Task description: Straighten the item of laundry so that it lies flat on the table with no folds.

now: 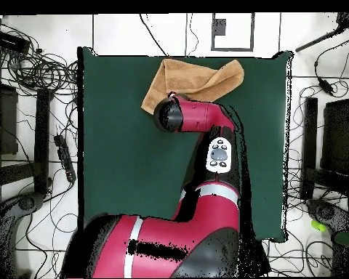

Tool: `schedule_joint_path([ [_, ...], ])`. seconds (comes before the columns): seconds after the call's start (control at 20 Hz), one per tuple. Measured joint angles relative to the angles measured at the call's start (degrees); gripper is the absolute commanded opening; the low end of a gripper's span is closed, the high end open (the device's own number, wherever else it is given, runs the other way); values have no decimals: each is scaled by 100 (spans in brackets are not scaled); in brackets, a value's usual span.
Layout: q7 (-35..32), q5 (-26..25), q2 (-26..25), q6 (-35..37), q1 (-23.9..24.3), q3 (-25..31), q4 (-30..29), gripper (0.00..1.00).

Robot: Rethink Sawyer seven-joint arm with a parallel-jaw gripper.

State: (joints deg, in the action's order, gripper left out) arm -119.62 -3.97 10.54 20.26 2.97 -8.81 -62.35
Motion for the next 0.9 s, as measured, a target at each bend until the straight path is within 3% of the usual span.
schedule_joint_path([
  [0.9,0,0,221,9,-17,34,-476,0],
])
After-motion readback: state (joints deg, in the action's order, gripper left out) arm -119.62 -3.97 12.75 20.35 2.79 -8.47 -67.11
